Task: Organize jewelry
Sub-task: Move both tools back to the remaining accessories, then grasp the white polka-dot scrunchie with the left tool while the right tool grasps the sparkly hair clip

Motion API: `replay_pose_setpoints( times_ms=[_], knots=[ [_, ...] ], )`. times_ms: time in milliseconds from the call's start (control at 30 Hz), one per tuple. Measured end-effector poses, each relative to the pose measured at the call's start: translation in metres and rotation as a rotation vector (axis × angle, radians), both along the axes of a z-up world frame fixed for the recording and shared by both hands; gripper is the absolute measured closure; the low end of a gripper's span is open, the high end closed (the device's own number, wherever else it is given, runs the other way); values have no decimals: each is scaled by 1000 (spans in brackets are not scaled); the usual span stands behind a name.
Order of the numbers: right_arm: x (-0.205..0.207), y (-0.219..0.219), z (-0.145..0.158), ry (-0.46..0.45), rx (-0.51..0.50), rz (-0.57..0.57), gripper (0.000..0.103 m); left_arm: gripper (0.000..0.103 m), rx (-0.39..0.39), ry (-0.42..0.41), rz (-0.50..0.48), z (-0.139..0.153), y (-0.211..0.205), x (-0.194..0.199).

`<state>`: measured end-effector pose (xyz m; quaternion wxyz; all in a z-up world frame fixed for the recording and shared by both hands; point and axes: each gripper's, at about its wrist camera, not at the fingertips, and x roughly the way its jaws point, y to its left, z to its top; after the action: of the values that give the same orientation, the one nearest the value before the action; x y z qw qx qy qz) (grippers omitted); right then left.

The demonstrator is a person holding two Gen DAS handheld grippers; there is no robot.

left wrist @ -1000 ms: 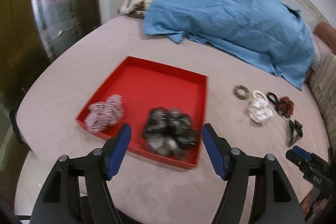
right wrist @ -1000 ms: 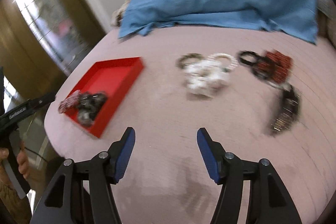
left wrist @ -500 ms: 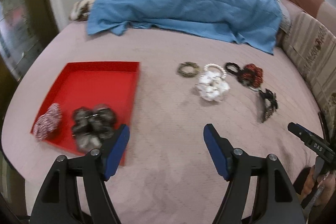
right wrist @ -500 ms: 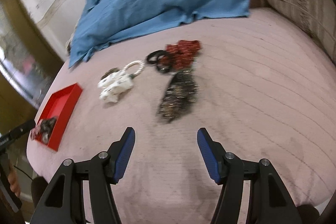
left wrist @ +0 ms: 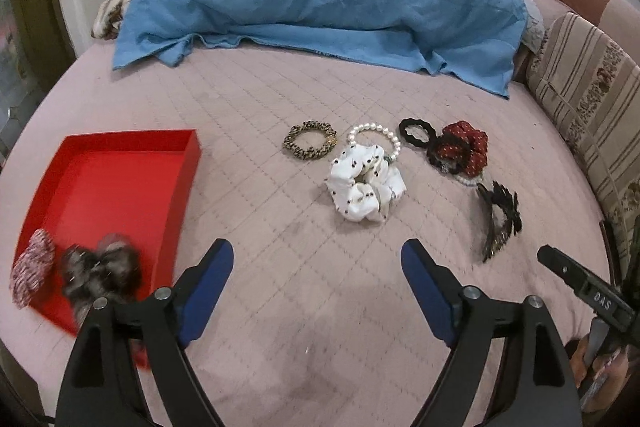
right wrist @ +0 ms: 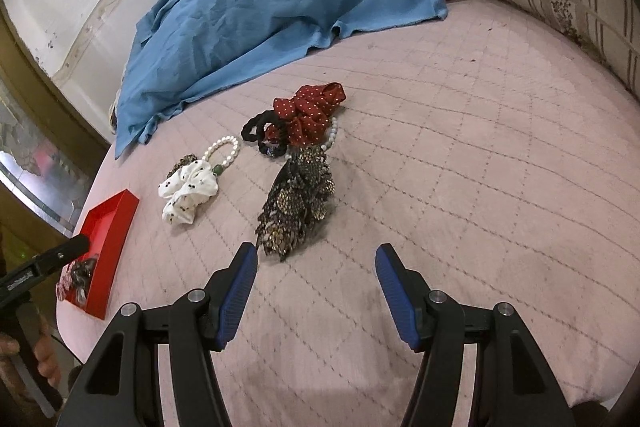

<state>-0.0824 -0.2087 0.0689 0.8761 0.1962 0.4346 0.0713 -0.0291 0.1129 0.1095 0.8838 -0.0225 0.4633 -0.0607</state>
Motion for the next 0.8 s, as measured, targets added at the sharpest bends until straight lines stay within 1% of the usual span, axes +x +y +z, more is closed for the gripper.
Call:
replay_pose_setpoints(
  times_ms=[167, 333, 533, 667, 700, 767, 800],
  knots=[
    [22, 6, -7, 16, 7, 19, 37, 18, -51, 52, 19, -19, -2, 42],
    [42, 12, -15, 29, -5, 30, 37, 18, -92, 71, 41, -38, -5, 77],
    [63, 11, -26, 49, 22, 12, 37, 18, -104, 96, 44, -59, -6, 106],
    [72, 9, -30, 57, 38, 1, 37, 18, -145, 120, 24, -70, -4, 116],
    [73, 9, -32, 60, 43, 0, 37, 19, -154, 122, 18, -71, -4, 116],
    [76, 9, -35, 64, 56, 4, 41, 24, -172, 135, -2, -75, -8, 117],
    [77, 9, -36, 64, 67, 7, 43, 30, -178, 144, -12, -77, -10, 118]
  ],
)
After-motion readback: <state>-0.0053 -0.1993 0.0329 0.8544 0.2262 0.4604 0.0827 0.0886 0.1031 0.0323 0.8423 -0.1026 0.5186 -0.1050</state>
